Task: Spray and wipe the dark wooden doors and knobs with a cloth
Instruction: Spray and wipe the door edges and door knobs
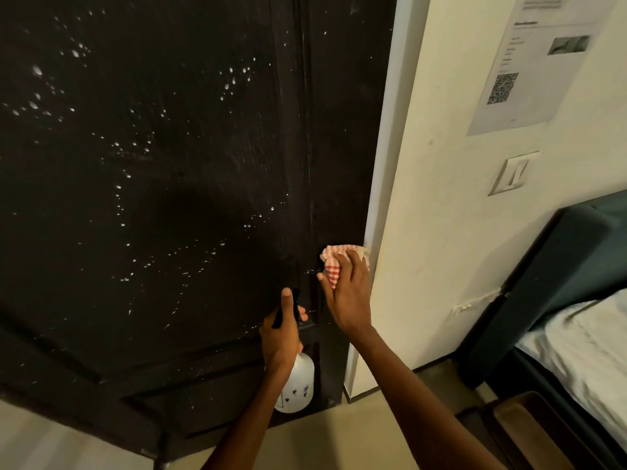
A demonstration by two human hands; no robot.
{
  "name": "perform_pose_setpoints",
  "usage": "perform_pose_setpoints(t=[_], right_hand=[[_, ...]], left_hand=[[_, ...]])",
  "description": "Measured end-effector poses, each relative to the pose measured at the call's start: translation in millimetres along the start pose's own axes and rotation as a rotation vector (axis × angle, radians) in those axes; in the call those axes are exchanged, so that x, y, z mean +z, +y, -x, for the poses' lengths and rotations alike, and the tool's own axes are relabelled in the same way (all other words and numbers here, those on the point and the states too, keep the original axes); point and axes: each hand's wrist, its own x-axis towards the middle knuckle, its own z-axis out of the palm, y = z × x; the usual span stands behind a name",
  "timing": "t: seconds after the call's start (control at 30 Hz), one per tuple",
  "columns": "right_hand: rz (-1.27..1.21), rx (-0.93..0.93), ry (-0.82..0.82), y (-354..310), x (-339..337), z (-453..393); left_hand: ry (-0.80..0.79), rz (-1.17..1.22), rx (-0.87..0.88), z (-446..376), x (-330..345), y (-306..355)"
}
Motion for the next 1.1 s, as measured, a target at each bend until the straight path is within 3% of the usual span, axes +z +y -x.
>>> perform_pose_setpoints(t=[0.1, 0.2, 0.33, 0.43, 0.53, 0.7, 0.8, 0.87, 0.93, 1.03, 1.1], right_hand=[[0.258, -0.131, -0.023, 4.7, 7.0, -1.4], [0.437, -0.394, -0.103, 24.8, 5.5, -4.3], [0.569, -0.718, -0.222, 40.3, -5.5, -16.5], [0.608, -0.796, -0.244, 43.3, -11.7, -23.5], [0.437, -0.606, -0.161, 45.2, -11.8, -15.3], [-0.081, 0.022, -0.009, 22.3, -0.3, 0.0], [-0.146, 0.137, 0.020, 17.3, 5.7, 3.0], [0.029, -0.010, -0.010, 22.5, 6.2, 2.3], [0.266, -0.287, -0.054, 28.8, 4.9, -2.1], [0.561, -0.692, -0.225, 30.5, -6.6, -13.5], [0.669, -0.828, -0.322, 29.3, -13.2, -20.4]], left_hand=[[0.017, 0.026, 0.008, -3.0, -1.3, 4.3], [0.010, 0.007, 0.034, -6.2, -1.1, 9.0], [-0.030, -0.003, 0.055, -7.0, 5.8, 13.1], [-0.038, -0.006, 0.064, -7.2, 10.0, 13.6], [-0.032, -0.002, 0.065, -9.3, 13.4, 15.2], [-0.024, -0.019, 0.107, -11.7, 11.6, 20.8], [0.007, 0.020, 0.095, -8.5, 6.9, 21.8], [0.012, 0.025, 0.093, -8.2, 5.7, 21.3], [0.010, 0.039, 0.102, -9.9, 4.8, 20.3], [0.000, 0.043, 0.086, -6.6, 5.0, 24.2], [-0.027, 0.023, 0.086, -6.3, 7.7, 23.0]])
